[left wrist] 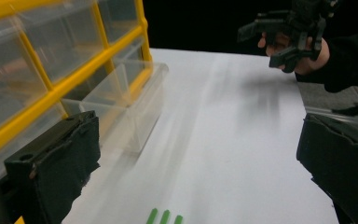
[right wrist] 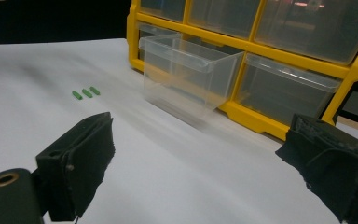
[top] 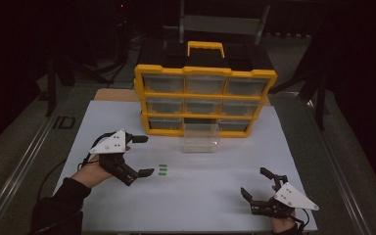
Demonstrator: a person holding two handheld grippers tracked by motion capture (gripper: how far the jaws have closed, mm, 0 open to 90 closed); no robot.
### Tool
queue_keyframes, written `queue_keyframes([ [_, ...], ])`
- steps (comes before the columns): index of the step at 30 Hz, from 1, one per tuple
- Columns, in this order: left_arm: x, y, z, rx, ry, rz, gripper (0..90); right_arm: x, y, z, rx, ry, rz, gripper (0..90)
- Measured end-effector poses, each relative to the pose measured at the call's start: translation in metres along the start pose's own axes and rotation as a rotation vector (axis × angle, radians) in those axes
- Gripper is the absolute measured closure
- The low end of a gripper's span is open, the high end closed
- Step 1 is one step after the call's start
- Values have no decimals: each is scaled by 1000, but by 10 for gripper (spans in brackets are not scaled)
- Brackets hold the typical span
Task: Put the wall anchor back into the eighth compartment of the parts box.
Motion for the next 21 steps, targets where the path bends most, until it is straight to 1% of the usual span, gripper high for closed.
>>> queue_keyframes([
  [1, 2, 3, 1, -2, 7, 12, 0, 0, 0, 0, -1, 2, 1, 80],
  [3, 4, 5, 1, -2, 12, 19, 0, 0, 0, 0, -1, 2, 2, 80],
  [4, 8, 13, 3, 20, 6, 53, 0, 0, 1, -1, 3, 2, 4, 80],
  [5, 10, 17, 4, 38, -2, 65, 0, 0, 1, -1, 3, 3, 6, 80],
  [6, 13, 22, 6, 41, -8, 87, 0, 0, 1, -1, 5, 3, 5, 80],
  [7, 13, 22, 6, 41, -8, 87, 0, 0, 1, -1, 5, 3, 5, 80],
  [8, 17, 29, 7, 26, -3, 101, 0, 0, 2, -1, 3, 1, 7, 80],
  [9, 17, 29, 7, 26, -3, 101, 8, 0, 2, -1, 3, 1, 7, 80],
  [10, 19, 33, 9, 38, -9, 113, 75, 1, 2, 0, 4, -1, 7, 80],
  [11, 22, 39, 11, 39, -9, 125, 113, 1, 2, 0, 3, -2, 9, 80],
  [12, 24, 42, 12, 34, -1, 124, 139, 1, 3, 0, 3, -2, 9, 80],
  [13, 24, 42, 12, 34, -1, 124, 141, 1, 3, 0, 4, -2, 11, 80],
  [14, 26, 44, 12, 37, 4, 121, 178, 1, 3, 0, 6, -3, 13, 80],
  [15, 28, 47, 13, 41, 5, 127, 178, 1, 3, 0, 6, -3, 13, 80],
  [16, 33, 53, 14, 27, 27, 137, 247, 2, 4, 0, 10, -4, 15, 80],
  [18, 38, 57, 14, 19, 46, 142, 282, 2, 4, 1, 8, -6, 15, 80],
  [19, 38, 57, 14, 19, 46, 142, 312, 2, 4, 1, 7, -7, 16, 80],
  [20, 43, 61, 15, 15, 55, 152, 337, 2, 4, 0, 8, -7, 17, 80],
  [21, 43, 61, 15, 15, 55, 152, 342, 2, 4, 0, 8, -7, 17, 80],
])
Point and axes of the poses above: each handheld gripper's, and its own axes: x roughly forward along the jaws, y roughly out of its underside, z roughly to its left, the point moved 10 cm from there along x, roughly forward along the jaws, and after that the axes turned 9 degrees about x, right-handed, at the moved point
